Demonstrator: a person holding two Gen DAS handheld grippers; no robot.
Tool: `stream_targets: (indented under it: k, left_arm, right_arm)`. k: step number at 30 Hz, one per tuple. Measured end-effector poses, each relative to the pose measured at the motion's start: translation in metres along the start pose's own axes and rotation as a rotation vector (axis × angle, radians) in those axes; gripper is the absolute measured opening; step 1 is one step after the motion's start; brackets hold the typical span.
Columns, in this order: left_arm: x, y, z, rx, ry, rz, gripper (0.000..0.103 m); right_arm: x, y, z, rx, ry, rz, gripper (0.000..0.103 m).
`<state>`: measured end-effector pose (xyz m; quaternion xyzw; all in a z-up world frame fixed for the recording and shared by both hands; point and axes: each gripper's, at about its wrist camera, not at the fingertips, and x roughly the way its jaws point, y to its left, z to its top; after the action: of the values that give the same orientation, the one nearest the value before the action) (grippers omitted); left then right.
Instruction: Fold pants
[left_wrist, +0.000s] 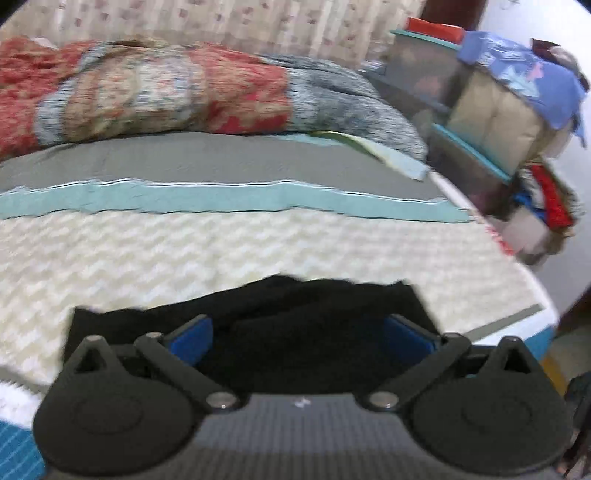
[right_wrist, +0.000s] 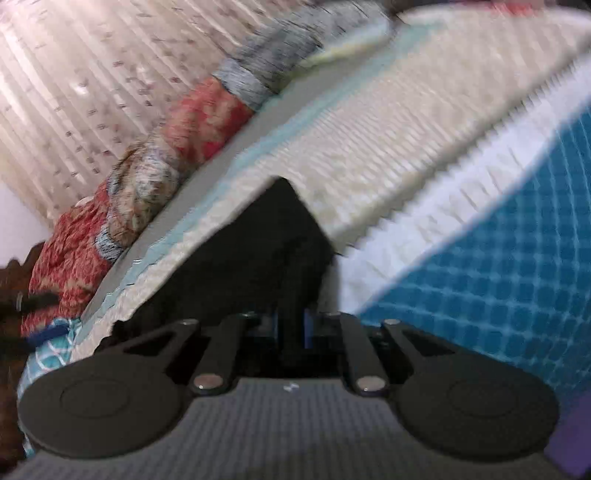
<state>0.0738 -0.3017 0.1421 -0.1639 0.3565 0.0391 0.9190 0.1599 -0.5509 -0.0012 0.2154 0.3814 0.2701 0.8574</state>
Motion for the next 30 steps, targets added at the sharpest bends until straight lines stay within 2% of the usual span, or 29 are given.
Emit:
stream_targets:
  k: [5,9,10,11,12,13,14,15,16,17,19,21,24,27,30]
  left_arm:
    - [0.035,-0.060,0.025,0.155,0.067,-0.084,0.103]
    - [0.067,-0.098,0.023,0.280,0.166,-0.077,0.103]
    - [0.075,-0.104,0.019,0.314,0.181,-0.047,0.096]
    - [0.080,-0.108,0.014,0.344,0.188,-0.013,0.054]
    - [0.085,-0.108,0.010,0.364,0.217,-0.005,0.030]
    - [0.087,-0.104,0.010,0.353,0.236,-0.010,0.020]
    - [0.084,-0.096,0.011,0.316,0.230,-0.028,0.015]
    - [0.080,-0.087,0.013,0.280,0.223,-0.045,0.015]
    - [0.076,-0.078,0.015,0.253,0.215,-0.053,0.014]
    - [0.072,-0.071,0.018,0.234,0.209,-0.057,0.014]
    - [0.061,-0.056,0.021,0.200,0.200,-0.071,0.014]
    - [0.050,-0.040,0.023,0.154,0.206,-0.096,0.014]
    - [0.025,-0.014,0.029,0.087,0.166,-0.119,0.014]
    - [-0.003,0.020,0.035,0.012,0.120,-0.141,0.014]
    - [-0.028,0.057,0.034,-0.046,0.087,-0.130,0.014]
  right_arm:
    - [-0.009,0.062,-0.005,-0.199,-0.065,0.047,0.015]
    - [-0.007,0.092,-0.017,-0.362,-0.076,0.039,0.015]
    - [-0.008,0.097,-0.020,-0.398,-0.080,0.039,0.015]
    - [-0.011,0.097,-0.022,-0.417,-0.085,0.045,0.015]
    - [-0.012,0.098,-0.023,-0.428,-0.088,0.056,0.015]
    - [-0.013,0.099,-0.023,-0.436,-0.091,0.066,0.016]
    - [-0.015,0.097,-0.024,-0.440,-0.094,0.069,0.021]
    - [-0.018,0.093,-0.024,-0.435,-0.097,0.066,0.028]
    - [-0.020,0.090,-0.025,-0.420,-0.105,0.067,0.039]
    - [-0.021,0.085,-0.027,-0.405,-0.112,0.070,0.062]
    - [-0.019,0.078,-0.031,-0.406,-0.108,0.063,0.057]
    - [-0.006,0.081,-0.029,-0.429,-0.046,0.058,0.015]
    - [-0.006,0.091,-0.025,-0.417,-0.041,0.107,0.015]
    - [-0.013,0.121,-0.024,-0.492,-0.071,0.185,0.015]
    - [-0.007,0.150,-0.028,-0.566,-0.053,0.265,0.015]
